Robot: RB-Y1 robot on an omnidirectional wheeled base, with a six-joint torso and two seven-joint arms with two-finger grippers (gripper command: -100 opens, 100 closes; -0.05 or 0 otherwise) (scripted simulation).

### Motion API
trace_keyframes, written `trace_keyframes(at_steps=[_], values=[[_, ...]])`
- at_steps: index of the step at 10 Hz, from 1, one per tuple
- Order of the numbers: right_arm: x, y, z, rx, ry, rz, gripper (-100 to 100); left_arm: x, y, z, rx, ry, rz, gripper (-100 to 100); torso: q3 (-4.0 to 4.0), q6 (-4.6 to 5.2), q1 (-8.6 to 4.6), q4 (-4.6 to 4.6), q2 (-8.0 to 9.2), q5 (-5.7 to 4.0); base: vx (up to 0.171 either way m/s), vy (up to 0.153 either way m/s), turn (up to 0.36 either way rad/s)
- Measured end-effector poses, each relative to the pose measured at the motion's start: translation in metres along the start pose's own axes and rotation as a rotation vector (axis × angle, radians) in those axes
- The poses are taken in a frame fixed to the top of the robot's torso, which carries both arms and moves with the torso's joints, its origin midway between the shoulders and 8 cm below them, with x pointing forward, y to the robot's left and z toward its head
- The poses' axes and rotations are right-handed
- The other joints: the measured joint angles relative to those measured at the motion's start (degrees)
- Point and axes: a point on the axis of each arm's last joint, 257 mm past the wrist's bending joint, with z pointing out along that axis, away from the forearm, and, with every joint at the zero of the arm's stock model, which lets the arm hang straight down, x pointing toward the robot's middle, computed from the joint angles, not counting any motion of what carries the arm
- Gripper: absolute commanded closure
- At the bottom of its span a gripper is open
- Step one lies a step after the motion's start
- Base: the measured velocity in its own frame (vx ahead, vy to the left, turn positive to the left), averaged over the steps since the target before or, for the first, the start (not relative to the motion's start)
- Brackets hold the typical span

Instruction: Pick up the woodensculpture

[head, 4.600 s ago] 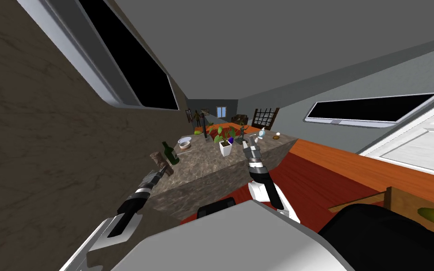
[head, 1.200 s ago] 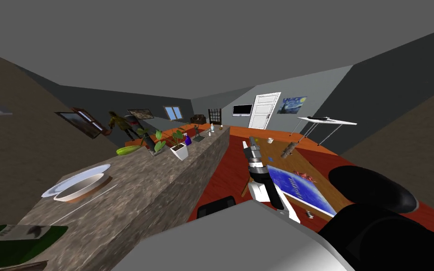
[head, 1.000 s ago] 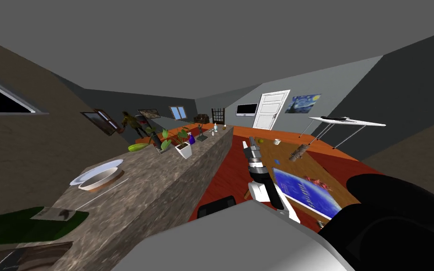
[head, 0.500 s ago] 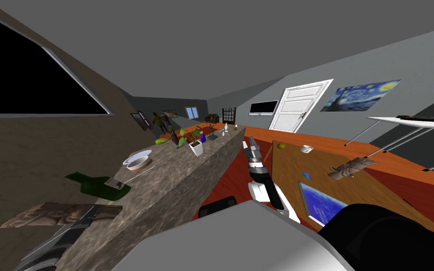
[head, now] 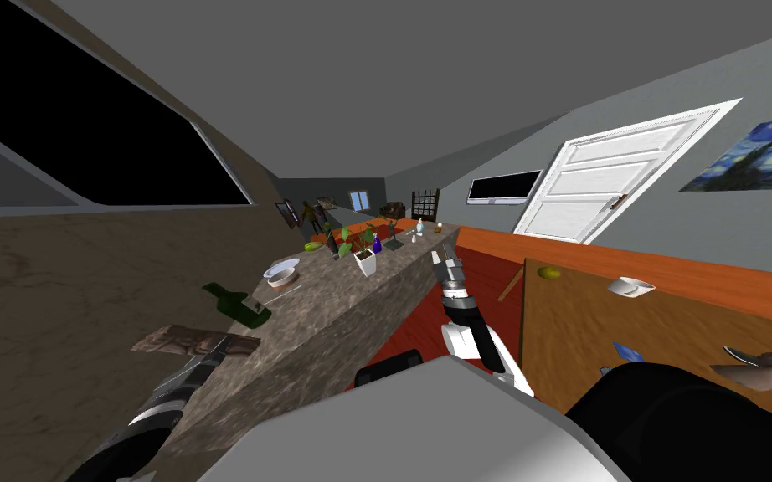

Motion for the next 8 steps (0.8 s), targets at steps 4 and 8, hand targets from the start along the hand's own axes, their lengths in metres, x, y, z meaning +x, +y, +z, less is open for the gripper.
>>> trace_keyframes(at_steps=[4,8], values=[[0.0,0.0,0.0,0.0,0.0,0.0,0,0.006,-0.058,0.011,0.078,0.013,0.012,100,0.02,0.02,0.09,0.02,0.02,-0.01,0.048,0.041,0.298],[0.0,0.0,0.0,0.0,0.0,0.0,0,0.004,-0.114,0.026,0.164,0.005,0.027,100,0.11,0.22,-0.13,0.08,0.15,-0.11,0.048,0.024,0.151]])
